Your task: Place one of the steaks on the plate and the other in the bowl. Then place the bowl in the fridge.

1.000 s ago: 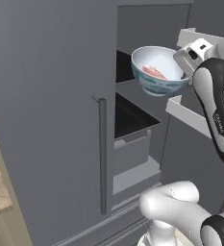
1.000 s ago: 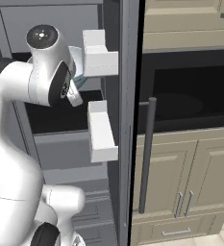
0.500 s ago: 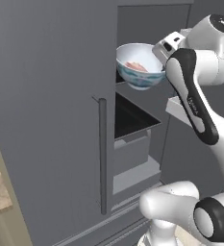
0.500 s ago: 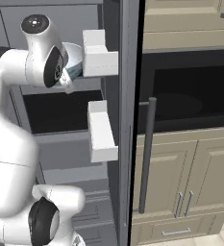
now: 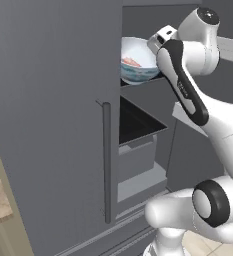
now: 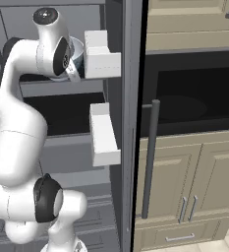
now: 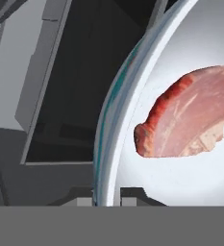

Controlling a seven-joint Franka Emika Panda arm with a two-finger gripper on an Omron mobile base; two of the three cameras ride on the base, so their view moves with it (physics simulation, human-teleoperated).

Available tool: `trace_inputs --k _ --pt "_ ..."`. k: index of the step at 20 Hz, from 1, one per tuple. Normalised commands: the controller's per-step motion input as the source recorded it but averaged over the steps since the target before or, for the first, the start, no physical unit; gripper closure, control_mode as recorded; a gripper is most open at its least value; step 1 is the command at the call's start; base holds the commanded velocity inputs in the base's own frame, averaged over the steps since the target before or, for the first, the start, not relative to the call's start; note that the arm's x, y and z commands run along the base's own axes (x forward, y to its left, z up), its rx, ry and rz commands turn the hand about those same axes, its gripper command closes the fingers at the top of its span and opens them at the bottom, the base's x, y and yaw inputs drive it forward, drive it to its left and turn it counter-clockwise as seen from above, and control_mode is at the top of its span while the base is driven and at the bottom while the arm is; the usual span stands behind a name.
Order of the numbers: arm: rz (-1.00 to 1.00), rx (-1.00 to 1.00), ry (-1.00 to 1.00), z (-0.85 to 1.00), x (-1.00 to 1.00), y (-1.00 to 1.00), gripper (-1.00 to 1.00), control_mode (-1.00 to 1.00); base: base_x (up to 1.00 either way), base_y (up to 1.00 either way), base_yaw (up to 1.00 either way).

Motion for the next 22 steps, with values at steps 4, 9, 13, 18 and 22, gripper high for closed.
trace_inputs --k 4,9,13,18,22 --pt "0.00 0.00 0.07 0.00 0.78 0.05 1.00 -1.00 0.00 0.00 0.00" --pt "0.00 0.00 0.02 0.00 0.70 0.21 1.00 -1.00 0.00 0.00 0.00" --pt "0.00 -0.01 0.01 0.00 0.66 0.34 1.00 -1.00 0.00 0.00 0.00" --pt "0.00 0.00 0.00 -0.22 0.48 0.13 1.00 -1.00 0.00 0.00 0.00" --pt "0.00 0.00 0.00 -0.57 0.38 0.05 1.00 -1.00 0.00 0.00 0.00"
